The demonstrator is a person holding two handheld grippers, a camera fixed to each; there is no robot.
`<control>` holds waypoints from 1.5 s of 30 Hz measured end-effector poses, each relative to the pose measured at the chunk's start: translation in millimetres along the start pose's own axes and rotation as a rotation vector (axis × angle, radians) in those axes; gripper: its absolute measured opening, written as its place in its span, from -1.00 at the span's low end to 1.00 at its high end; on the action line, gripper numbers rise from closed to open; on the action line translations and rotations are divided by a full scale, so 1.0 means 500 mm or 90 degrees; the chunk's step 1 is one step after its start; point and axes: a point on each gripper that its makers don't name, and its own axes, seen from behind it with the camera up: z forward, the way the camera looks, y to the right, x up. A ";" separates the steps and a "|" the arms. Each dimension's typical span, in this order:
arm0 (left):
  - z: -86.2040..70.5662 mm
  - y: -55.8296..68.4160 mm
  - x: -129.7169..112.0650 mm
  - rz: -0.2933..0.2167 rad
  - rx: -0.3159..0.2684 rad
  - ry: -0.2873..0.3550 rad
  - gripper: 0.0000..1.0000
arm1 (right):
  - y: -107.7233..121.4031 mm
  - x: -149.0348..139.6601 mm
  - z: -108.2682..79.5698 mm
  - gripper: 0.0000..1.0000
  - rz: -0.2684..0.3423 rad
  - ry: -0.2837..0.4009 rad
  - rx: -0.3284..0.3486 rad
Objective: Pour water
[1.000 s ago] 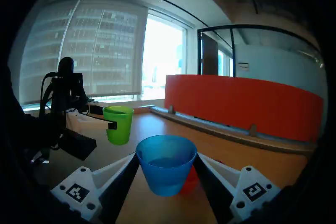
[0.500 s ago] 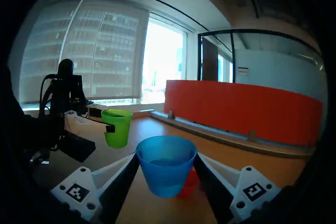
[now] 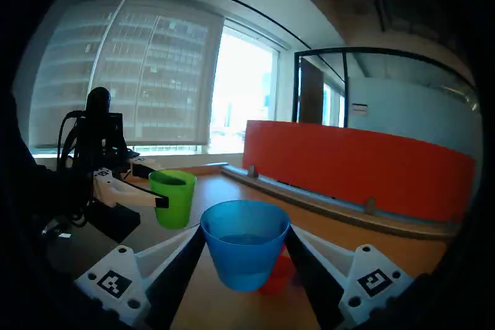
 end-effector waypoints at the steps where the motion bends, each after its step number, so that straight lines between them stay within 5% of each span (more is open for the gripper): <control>1: 0.001 0.002 -0.003 0.001 -0.002 -0.002 0.72 | 0.000 0.003 -0.001 0.83 -0.003 0.002 0.000; 23: 0.019 0.058 -0.029 -0.002 -0.052 -0.013 0.71 | -0.008 0.068 -0.013 0.83 -0.095 0.015 -0.004; 45: 0.029 0.085 -0.045 -0.003 -0.084 -0.012 0.71 | -0.018 0.112 -0.001 0.83 -0.175 0.012 0.003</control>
